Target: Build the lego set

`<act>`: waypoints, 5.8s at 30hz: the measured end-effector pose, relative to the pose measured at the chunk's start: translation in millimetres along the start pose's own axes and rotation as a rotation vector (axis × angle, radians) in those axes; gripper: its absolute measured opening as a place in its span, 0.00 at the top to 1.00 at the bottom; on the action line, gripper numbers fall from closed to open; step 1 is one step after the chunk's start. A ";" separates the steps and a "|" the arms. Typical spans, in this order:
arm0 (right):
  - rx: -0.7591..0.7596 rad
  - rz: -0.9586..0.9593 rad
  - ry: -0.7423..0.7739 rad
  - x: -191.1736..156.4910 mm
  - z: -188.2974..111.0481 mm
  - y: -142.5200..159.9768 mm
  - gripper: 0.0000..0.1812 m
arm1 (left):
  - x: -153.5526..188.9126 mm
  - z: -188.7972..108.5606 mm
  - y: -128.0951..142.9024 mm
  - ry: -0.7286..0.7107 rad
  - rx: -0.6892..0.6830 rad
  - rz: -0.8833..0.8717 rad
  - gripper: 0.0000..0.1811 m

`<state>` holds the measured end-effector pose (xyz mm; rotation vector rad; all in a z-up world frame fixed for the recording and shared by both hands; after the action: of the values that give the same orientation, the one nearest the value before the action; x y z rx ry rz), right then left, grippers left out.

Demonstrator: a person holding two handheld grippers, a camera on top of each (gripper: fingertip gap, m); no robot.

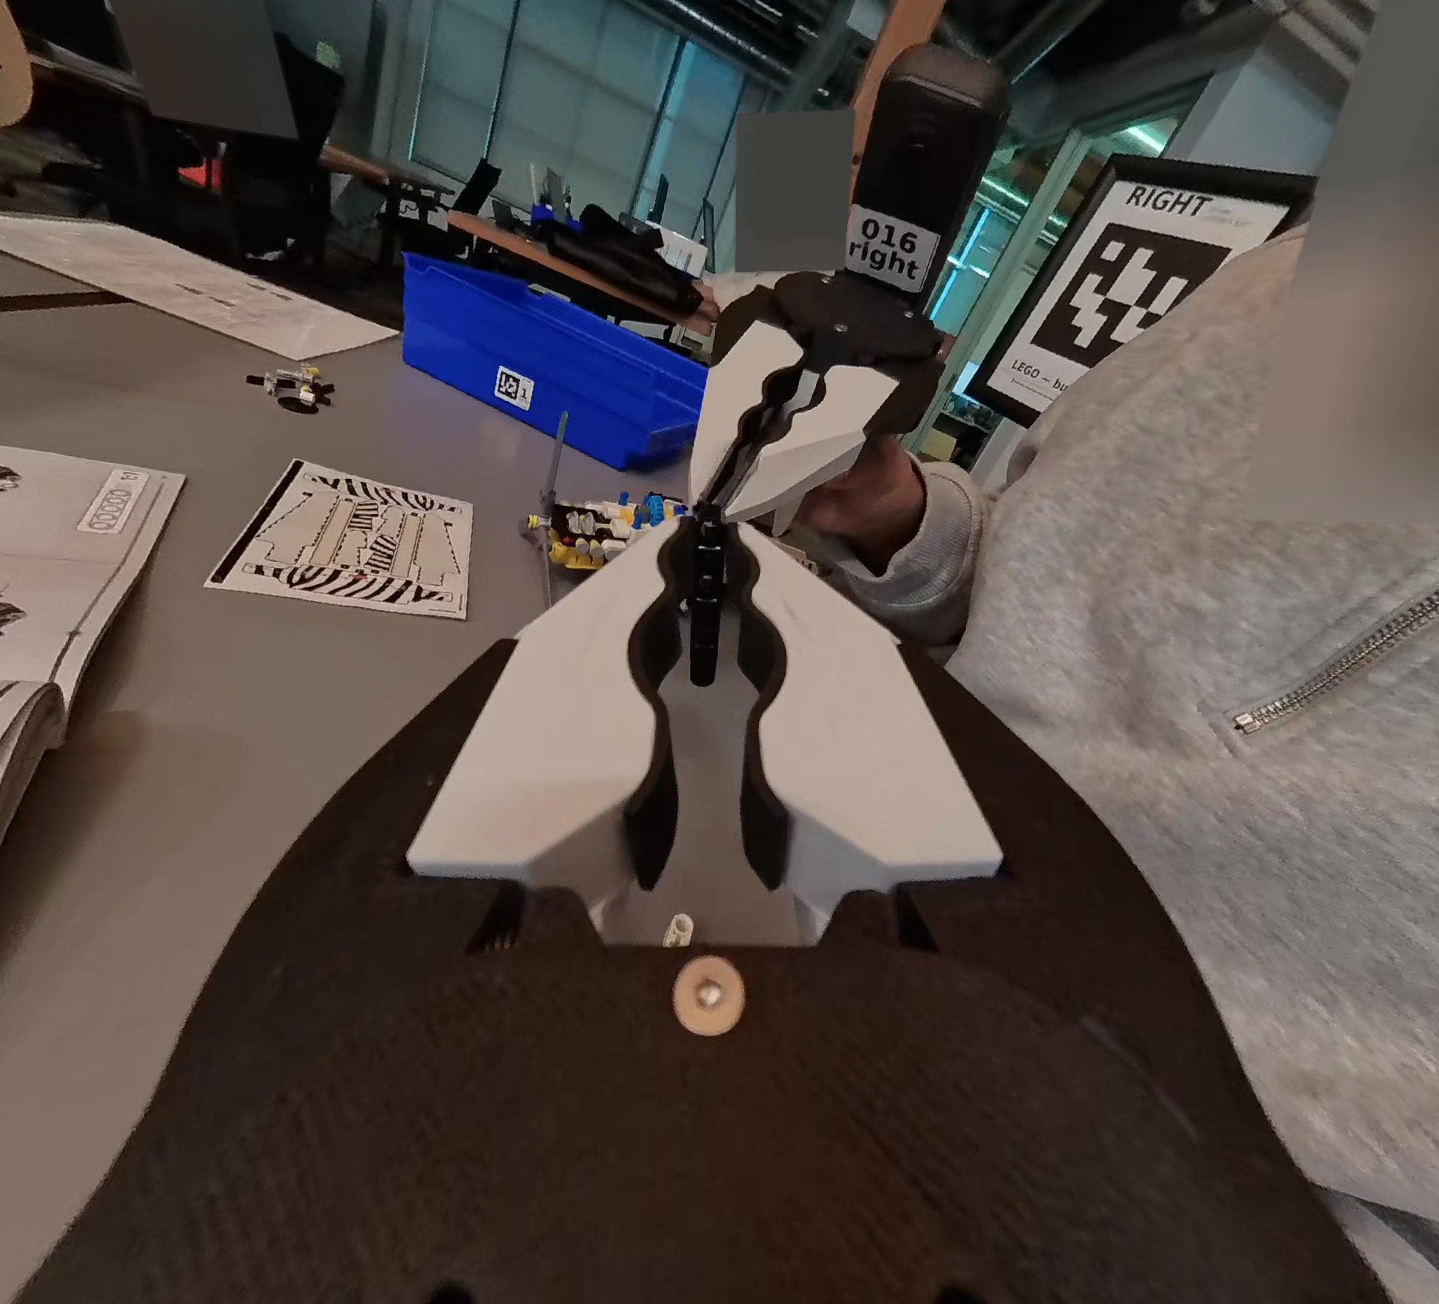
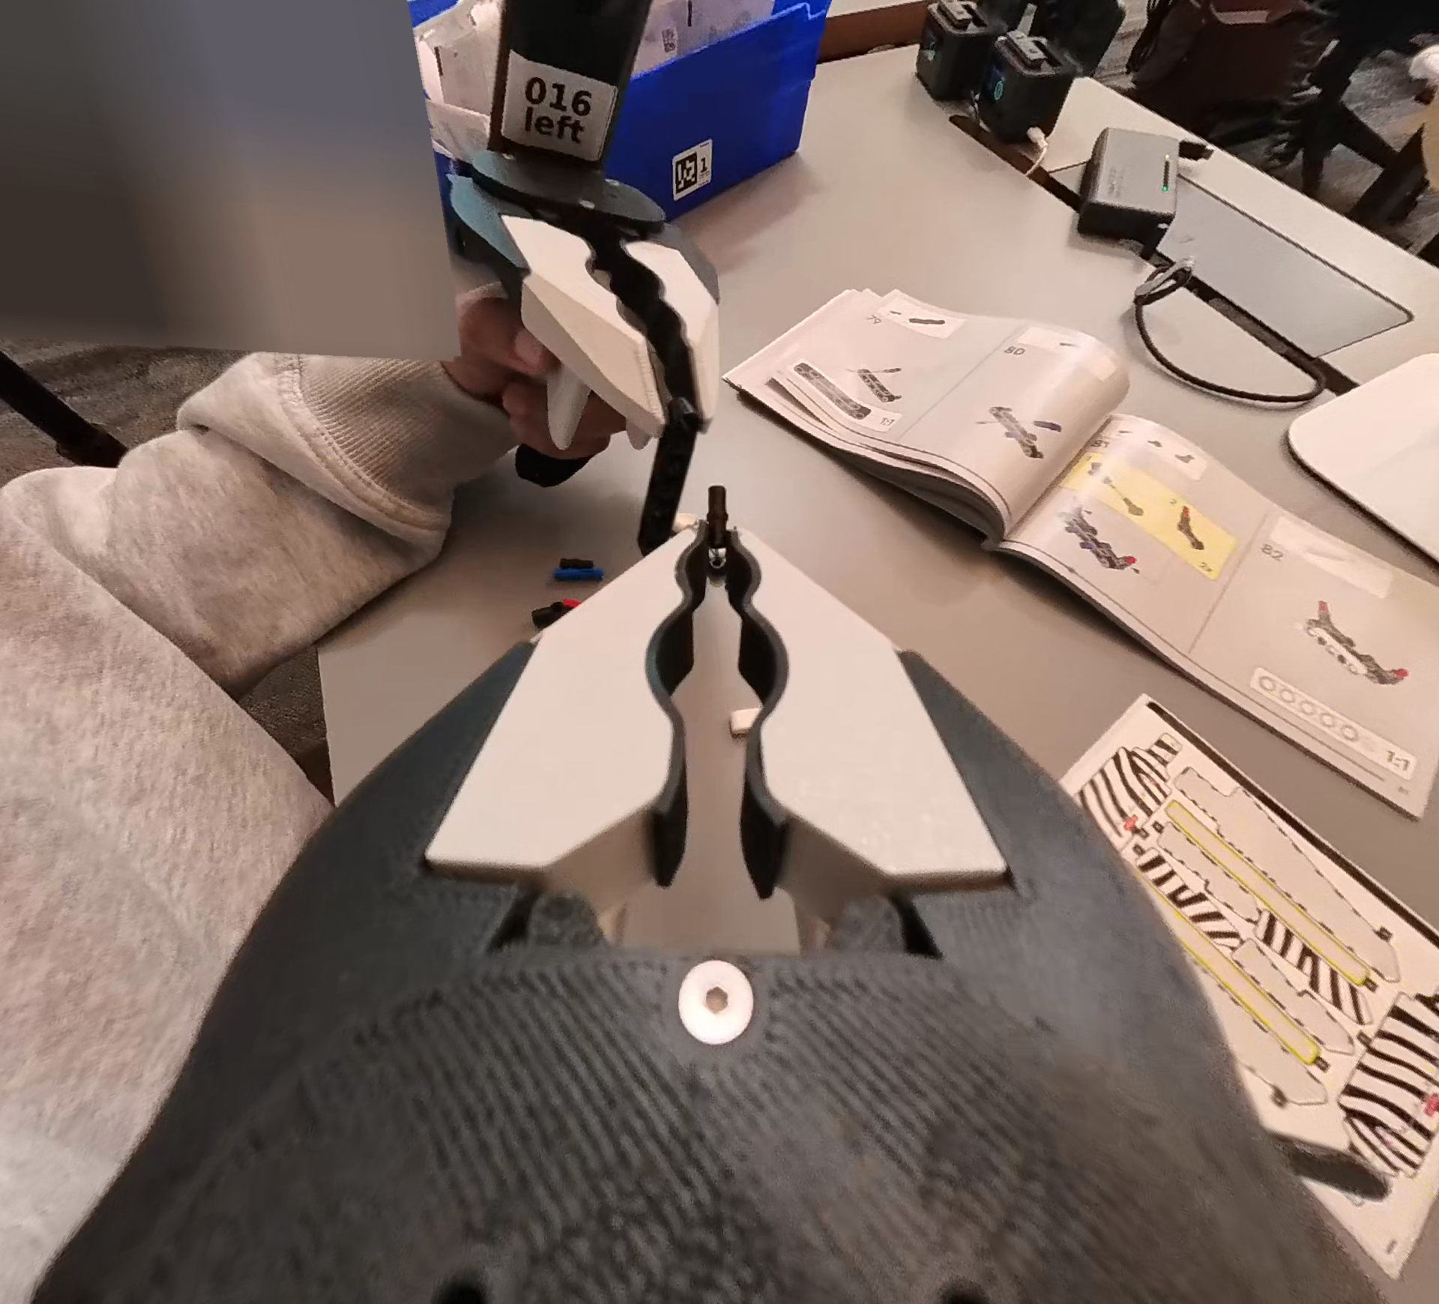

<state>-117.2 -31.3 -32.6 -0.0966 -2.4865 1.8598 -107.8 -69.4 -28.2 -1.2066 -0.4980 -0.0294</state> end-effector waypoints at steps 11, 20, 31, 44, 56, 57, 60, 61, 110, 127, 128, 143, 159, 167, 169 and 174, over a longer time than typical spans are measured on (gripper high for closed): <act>-0.012 -0.193 0.031 -1.9 5.6 -24.6 0.99 | 3.1 -7.3 -17.2 0.011 0.096 0.016 0.97; -0.119 -0.542 0.072 -7.1 14.9 -28.0 0.99 | 5.3 -6.6 -14.6 0.029 0.081 -0.005 0.97; -0.235 -0.834 0.050 -6.1 17.3 -23.9 0.99 | 0.2 -4.2 -6.9 0.005 0.031 -0.032 0.97; -0.278 -1.092 0.106 -6.1 22.8 -24.1 0.99 | -4.0 -5.7 -8.6 -0.008 0.044 -0.071 0.97; -0.270 -1.167 0.064 -11.0 20.5 -25.9 0.99 | 3.1 -4.7 -8.3 0.038 0.042 -0.076 0.97; -0.273 -1.176 0.059 -11.2 20.2 -25.5 0.99 | 3.0 -4.6 -8.1 0.036 0.040 -0.073 0.97; -0.308 -1.194 0.047 -9.6 20.6 -22.5 0.99 | 0.6 -4.0 -5.5 0.018 0.023 -0.066 0.97; -0.322 -1.202 0.042 -8.9 20.7 -21.2 1.00 | -0.3 -3.7 -4.6 0.011 0.017 -0.062 0.97; -0.617 -0.165 -0.094 -12.5 -18.0 92.1 0.99 | 0.1 7.5 0.0 0.004 -0.008 0.008 0.98; -0.411 -0.040 0.026 -11.2 -27.1 85.6 0.87 | 10.9 15.8 -4.8 0.073 0.038 0.000 0.98; -0.372 -0.041 0.026 -10.0 -25.5 75.5 0.86 | 12.2 18.2 -3.4 0.083 0.032 -0.003 0.98; 0.051 0.167 -0.077 -15.6 -4.1 7.4 0.97 | 19.8 26.0 -8.7 0.131 0.086 0.006 0.98; -0.655 -0.279 -0.267 -9.2 -12.2 125.1 0.96 | -12.3 -10.3 -5.1 -0.095 0.043 0.039 1.00; -0.669 -0.301 -0.236 -5.7 -15.1 134.6 0.92 | -19.9 -9.9 -1.3 -0.128 0.025 0.017 1.00; -0.668 -0.292 -0.216 -2.8 -18.4 134.1 0.92 | -19.2 -8.6 -0.3 -0.124 0.020 0.021 1.00; -0.670 -0.272 -0.176 5.0 -24.7 134.2 0.93 | -19.1 -10.0 -4.4 -0.127 0.043 0.027 1.00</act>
<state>-116.7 30.5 -154.4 0.3825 -2.9431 0.9206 -122.6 -84.5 -34.2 -1.1774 -0.5899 0.0812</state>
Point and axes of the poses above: each gripper's, where its closed fingertips meet, z out along the fingers, y out of its underside, x = y × z across the jaws, the point moved 1 cm from there along -z, back along the fingers, and after that the axes turned 9 degrees about x, right-handed, at the moved point
